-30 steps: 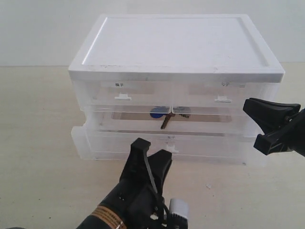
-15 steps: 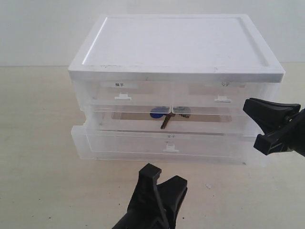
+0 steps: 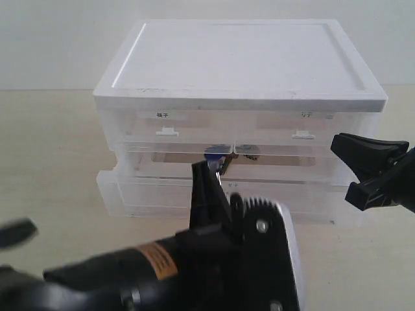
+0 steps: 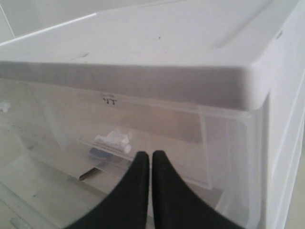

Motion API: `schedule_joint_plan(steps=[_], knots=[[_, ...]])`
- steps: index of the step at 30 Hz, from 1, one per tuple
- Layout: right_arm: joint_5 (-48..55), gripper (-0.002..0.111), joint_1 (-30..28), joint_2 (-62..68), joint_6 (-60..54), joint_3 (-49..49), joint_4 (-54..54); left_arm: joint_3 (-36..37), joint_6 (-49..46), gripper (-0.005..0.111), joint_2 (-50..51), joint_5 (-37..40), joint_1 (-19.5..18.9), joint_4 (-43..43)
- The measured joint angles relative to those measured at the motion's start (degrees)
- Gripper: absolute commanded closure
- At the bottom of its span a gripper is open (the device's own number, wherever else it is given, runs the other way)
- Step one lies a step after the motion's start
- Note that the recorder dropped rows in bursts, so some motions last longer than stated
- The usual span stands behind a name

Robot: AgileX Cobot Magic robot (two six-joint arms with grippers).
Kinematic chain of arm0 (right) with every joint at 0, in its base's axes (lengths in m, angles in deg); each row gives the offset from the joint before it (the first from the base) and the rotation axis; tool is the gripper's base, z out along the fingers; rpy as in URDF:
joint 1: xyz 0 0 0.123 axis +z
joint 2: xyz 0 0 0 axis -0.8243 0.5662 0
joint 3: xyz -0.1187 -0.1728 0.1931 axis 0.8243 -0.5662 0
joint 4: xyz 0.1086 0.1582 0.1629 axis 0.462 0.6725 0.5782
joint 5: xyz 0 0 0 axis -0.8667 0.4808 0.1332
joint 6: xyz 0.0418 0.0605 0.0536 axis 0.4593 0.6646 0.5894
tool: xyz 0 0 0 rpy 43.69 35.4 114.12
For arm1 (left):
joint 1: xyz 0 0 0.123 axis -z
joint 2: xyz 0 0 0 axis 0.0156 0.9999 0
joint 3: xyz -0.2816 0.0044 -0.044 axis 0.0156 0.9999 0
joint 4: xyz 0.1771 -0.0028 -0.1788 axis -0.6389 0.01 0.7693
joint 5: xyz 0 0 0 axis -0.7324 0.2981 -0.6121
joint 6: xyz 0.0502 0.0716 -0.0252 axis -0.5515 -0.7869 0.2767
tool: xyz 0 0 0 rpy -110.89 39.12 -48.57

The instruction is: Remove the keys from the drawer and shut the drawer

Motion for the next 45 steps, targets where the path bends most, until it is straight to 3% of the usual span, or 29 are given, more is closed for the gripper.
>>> schedule_joint_plan(steps=[2,4,8,10,17,29,35,37,42,45], knots=[[0.0,0.108,0.0,0.0,0.0,0.0,0.0,-2.05,0.0,0.099,-2.37,9.2,-4.21,0.98],[0.0,0.108,0.0,0.0,0.0,0.0,0.0,-4.22,0.0,0.088,-3.63,16.37,-9.03,1.81],[0.12,0.108,0.0,0.0,0.0,0.0,0.0,-6.62,0.0,0.047,-3.67,22.16,-16.04,-0.05],[0.12,0.108,0.0,0.0,0.0,0.0,0.0,-6.87,0.0,0.036,-3.08,22.68,-17.79,-3.33],[0.12,0.108,0.0,0.0,0.0,0.0,0.0,-6.87,-0.35,0.051,2.31,21.36,-18.38,-13.26],[0.12,0.108,0.0,0.0,0.0,0.0,0.0,-6.91,-0.14,0.053,6.45,10.79,-18.38,-13.52],[0.24,0.108,0.0,0.0,0.0,0.0,0.0,-6.91,2.38,0.055,8.67,10.78,-18.51,-13.52],[0.24,0.108,0.0,0.0,0.0,0.0,0.0,-6.91,2.86,0.06,9.89,10.78,-18.51,-13.52],[0.35,0.108,0.0,0.0,0.0,0.0,-0.11,-7.15,2.53,0.102,10.57,10.05,-18.6,-13.98],[0.35,0.108,0.0,0.0,0.0,0.0,-0.11,-7.15,2.53,0.102,10.57,10.3,-18.6,-14.1]])
